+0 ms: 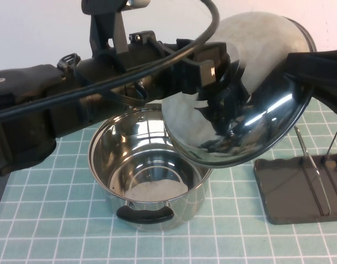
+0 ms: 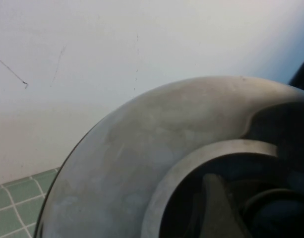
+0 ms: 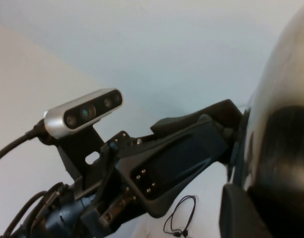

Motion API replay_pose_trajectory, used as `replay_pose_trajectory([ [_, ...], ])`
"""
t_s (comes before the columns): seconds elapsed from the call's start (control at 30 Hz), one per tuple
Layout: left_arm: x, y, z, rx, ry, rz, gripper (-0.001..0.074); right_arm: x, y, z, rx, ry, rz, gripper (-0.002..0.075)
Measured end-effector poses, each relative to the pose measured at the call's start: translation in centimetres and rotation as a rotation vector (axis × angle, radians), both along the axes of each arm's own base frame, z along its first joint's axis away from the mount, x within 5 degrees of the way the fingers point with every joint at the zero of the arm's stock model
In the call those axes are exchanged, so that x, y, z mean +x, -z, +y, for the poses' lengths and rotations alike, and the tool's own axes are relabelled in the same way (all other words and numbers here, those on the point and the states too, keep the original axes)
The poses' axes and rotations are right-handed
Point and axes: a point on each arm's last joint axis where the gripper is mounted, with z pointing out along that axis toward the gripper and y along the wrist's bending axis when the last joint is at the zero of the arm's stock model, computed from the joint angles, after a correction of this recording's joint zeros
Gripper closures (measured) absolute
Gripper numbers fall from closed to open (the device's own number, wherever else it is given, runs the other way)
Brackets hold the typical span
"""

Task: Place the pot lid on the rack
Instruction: Hand over the pot lid

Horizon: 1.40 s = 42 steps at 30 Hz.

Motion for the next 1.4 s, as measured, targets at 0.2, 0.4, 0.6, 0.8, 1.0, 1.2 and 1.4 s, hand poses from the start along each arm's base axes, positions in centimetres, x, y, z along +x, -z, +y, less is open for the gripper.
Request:
replay_pose_trajectory([
  [0.2, 0.04, 0.04, -0.02, -0.003, -0.001, 0.005, 0.0416, 0.0, 0.0, 0.0, -0.008, 0.0, -0.017, 0.0517],
  [0.4, 0.06, -0.04, -0.01, 0.019, 0.0, -0.027, 0.0414, -0.05, -0.02, 0.03, -0.012, -0.007, -0.028, 0.0517],
  [0.6, 0.05, -0.1, -0.02, 0.057, 0.008, -0.079, 0.0414, -0.05, -0.01, 0.03, -0.019, -0.008, -0.04, 0.0518],
  [0.8, -0.06, -0.15, -0.09, 0.062, 0.033, -0.095, 0.0414, -0.11, -0.02, 0.06, -0.022, -0.015, -0.049, 0.0519],
  [1.0, -0.07, -0.16, -0.08, 0.066, 0.037, -0.101, 0.0414, -0.11, -0.02, 0.06, -0.028, -0.015, -0.06, 0.0521],
  [1.2, -0.04, -0.14, -0.06, 0.08, 0.035, -0.113, 0.0384, -0.14, -0.02, 0.07, -0.04, -0.019, -0.085, 0.0532],
  [1.4, -0.11, -0.05, -0.2, 0.093, 0.052, -0.127, 0.0256, 0.06, 0.3, 0.03, -0.105, -0.005, -0.12, 0.0683],
])
